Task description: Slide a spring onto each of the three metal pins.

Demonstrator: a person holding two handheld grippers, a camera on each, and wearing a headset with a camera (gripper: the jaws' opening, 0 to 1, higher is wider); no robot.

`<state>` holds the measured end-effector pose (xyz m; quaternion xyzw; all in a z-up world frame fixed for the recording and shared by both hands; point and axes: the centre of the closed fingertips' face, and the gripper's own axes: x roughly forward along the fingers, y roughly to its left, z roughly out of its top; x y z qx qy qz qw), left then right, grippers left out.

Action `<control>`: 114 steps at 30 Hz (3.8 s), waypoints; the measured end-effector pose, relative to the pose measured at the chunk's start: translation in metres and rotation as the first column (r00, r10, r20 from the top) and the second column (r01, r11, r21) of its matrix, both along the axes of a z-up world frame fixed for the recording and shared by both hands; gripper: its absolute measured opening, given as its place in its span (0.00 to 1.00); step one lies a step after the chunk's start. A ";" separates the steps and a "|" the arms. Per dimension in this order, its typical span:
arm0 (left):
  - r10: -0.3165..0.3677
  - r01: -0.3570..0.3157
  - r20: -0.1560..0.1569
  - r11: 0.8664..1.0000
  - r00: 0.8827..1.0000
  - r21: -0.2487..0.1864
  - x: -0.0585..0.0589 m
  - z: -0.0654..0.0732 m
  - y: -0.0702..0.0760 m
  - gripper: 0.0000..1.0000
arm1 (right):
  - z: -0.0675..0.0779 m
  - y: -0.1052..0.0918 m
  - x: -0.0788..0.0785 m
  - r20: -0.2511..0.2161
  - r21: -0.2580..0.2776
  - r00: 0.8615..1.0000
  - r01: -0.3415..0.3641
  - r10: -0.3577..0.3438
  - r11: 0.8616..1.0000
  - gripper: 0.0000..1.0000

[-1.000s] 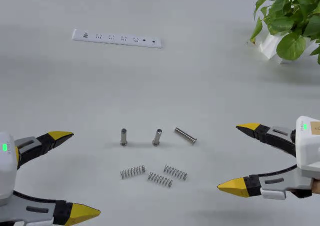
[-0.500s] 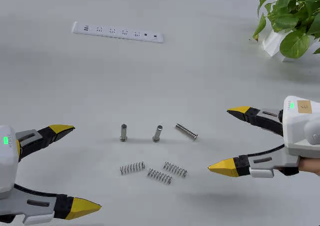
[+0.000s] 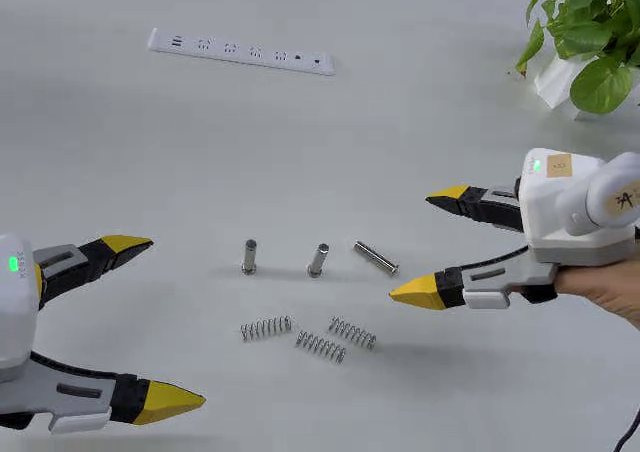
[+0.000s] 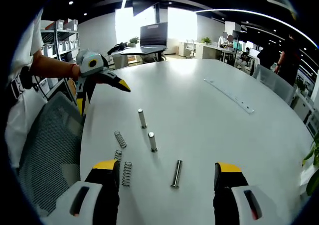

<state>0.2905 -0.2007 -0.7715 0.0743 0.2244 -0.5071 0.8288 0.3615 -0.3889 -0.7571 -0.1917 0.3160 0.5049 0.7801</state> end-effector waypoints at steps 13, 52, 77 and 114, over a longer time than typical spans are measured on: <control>0.015 -0.015 -0.005 1.000 1.000 -0.015 0.002 -0.002 0.001 0.99 | -0.023 0.010 0.022 -0.069 -0.075 0.997 0.017 -0.023 0.997 0.49; 0.031 -0.032 -0.017 0.999 0.999 -0.043 0.008 -0.006 -0.003 0.99 | -0.085 0.010 0.038 -0.246 -0.313 0.969 -0.043 -0.037 0.949 0.10; 0.030 -0.031 -0.023 0.998 0.999 -0.049 0.007 -0.007 -0.004 0.98 | -0.090 0.010 0.034 -0.259 -0.335 0.964 -0.037 -0.054 0.941 0.05; 0.017 -0.018 -0.022 0.999 1.000 -0.037 0.006 -0.005 -0.006 0.99 | -0.062 -0.003 0.028 -0.202 -0.236 0.974 0.054 -0.104 0.970 0.04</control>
